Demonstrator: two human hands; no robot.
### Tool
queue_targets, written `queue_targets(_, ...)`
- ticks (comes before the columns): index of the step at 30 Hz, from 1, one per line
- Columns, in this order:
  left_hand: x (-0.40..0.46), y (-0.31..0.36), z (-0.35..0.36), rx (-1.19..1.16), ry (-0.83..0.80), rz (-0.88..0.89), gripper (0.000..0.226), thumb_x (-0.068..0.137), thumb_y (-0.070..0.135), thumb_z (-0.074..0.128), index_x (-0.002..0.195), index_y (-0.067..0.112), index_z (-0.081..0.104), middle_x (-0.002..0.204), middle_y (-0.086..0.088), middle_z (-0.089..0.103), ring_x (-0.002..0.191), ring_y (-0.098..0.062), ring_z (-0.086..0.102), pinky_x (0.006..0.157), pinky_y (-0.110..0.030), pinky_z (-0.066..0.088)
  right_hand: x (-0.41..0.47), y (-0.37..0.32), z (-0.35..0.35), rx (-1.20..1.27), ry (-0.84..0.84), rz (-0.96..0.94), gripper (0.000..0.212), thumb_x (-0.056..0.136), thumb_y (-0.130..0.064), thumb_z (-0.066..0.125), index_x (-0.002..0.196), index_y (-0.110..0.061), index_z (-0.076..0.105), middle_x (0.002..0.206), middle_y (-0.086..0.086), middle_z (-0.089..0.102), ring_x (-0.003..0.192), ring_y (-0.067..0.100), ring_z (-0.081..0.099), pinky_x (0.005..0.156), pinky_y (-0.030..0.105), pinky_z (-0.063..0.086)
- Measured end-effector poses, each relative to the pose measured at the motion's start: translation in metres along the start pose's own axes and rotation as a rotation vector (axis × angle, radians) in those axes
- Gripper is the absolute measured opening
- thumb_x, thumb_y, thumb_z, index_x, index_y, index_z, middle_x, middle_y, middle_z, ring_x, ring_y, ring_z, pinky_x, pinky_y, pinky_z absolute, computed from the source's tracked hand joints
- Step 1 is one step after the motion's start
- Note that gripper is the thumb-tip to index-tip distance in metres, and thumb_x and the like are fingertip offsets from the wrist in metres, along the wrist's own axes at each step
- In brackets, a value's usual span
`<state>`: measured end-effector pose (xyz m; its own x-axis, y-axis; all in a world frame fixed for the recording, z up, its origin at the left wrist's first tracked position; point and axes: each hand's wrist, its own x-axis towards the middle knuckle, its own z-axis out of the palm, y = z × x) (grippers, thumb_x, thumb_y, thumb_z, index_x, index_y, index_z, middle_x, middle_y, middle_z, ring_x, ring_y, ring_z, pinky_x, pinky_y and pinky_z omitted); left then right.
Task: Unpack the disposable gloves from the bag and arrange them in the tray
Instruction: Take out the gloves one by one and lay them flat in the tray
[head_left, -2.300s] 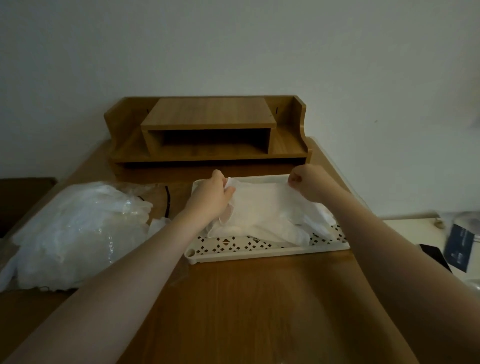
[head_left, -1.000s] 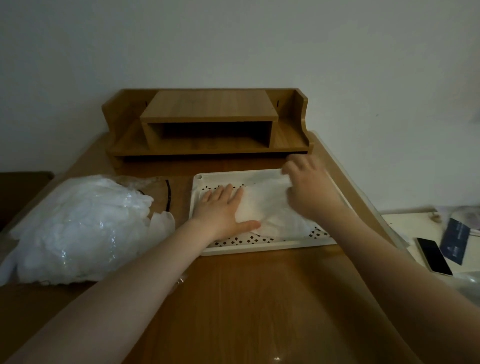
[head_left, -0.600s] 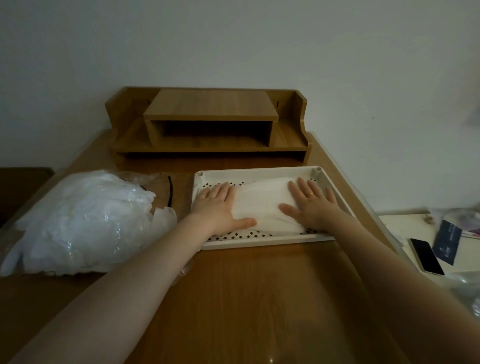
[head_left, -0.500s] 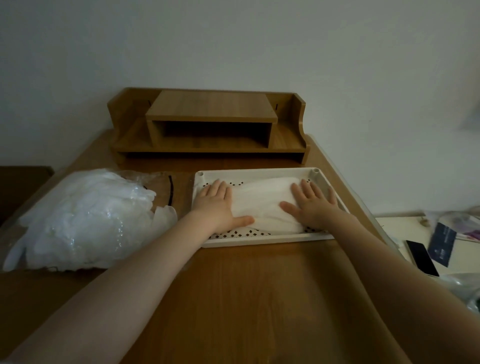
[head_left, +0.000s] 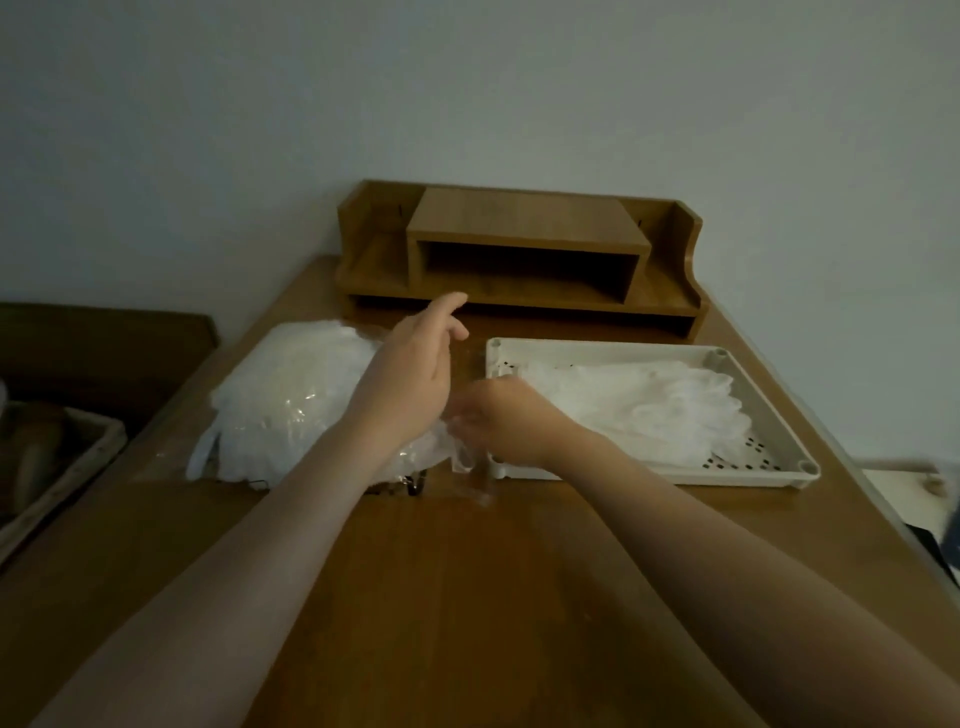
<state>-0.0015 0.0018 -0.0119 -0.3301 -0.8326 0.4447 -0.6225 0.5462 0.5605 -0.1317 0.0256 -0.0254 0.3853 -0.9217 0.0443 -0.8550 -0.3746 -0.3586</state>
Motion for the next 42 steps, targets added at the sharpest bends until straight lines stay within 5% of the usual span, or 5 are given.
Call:
queue_targets(8, -0.017, -0.024, -0.002, 0.088, -0.161, 0.020, 0.032, 0.099, 0.024, 0.043, 0.127, 0.015, 0.055, 0.128, 0.001, 0.054, 0.111, -0.009, 0.050, 0.086, -0.015, 0.035, 0.021, 0.005, 0.036, -0.300, -0.022, 0.081, 0.015, 0.094, -0.011, 0.046, 0.095, -0.012, 0.061, 0.093, 0.005, 0.062, 0.086, 0.023, 0.059, 0.085, 0.034, 0.048)
queue_targets(20, -0.022, -0.043, 0.019, 0.551, -0.387, -0.142, 0.025, 0.094, 0.036, 0.049, 0.106, 0.016, 0.058, 0.089, 0.003, 0.061, 0.080, -0.015, 0.060, 0.070, -0.028, 0.047, -0.011, 0.013, -0.050, 1.104, 0.733, 0.212, 0.017, 0.094, -0.002, 0.045, 0.085, -0.014, 0.054, 0.085, 0.000, 0.058, 0.077, 0.014, 0.058, 0.069, 0.028, 0.054)
queue_targets(29, 0.018, 0.026, -0.001, -0.472, -0.031, -0.251, 0.026, 0.101, 0.026, 0.033, 0.119, 0.024, 0.051, 0.109, 0.007, 0.063, 0.107, -0.011, 0.056, 0.102, -0.038, 0.041, -0.040, 0.028, -0.086, 1.476, 0.628, 0.004, 0.049, 0.085, 0.012, 0.030, 0.059, -0.019, 0.058, 0.062, -0.002, 0.058, 0.057, 0.013, 0.056, 0.052, 0.026, 0.047)
queue_targets(35, 0.027, 0.072, -0.005, -0.902, -0.556, -0.487, 0.103, 0.057, 0.086, 0.029, 0.112, 0.008, 0.067, 0.100, -0.010, 0.072, 0.095, -0.025, 0.067, 0.087, -0.044, 0.052, -0.049, 0.037, -0.093, 1.276, 0.508, -0.131, 0.051, 0.081, 0.010, 0.036, 0.046, -0.021, 0.055, 0.084, -0.002, 0.063, 0.080, 0.014, 0.059, 0.066, 0.025, 0.050)
queue_targets(42, 0.029, 0.083, 0.003, -0.802, -0.674, -0.323, 0.082, 0.066, 0.078, 0.050, 0.116, 0.014, 0.060, 0.104, -0.009, 0.071, 0.094, -0.022, 0.069, 0.083, -0.036, 0.055, -0.060, 0.049, -0.094, 1.083, 0.373, -0.092, 0.048, 0.092, 0.009, 0.036, 0.056, -0.011, 0.062, 0.111, 0.007, 0.064, 0.096, 0.023, 0.063, 0.082, 0.037, 0.054)
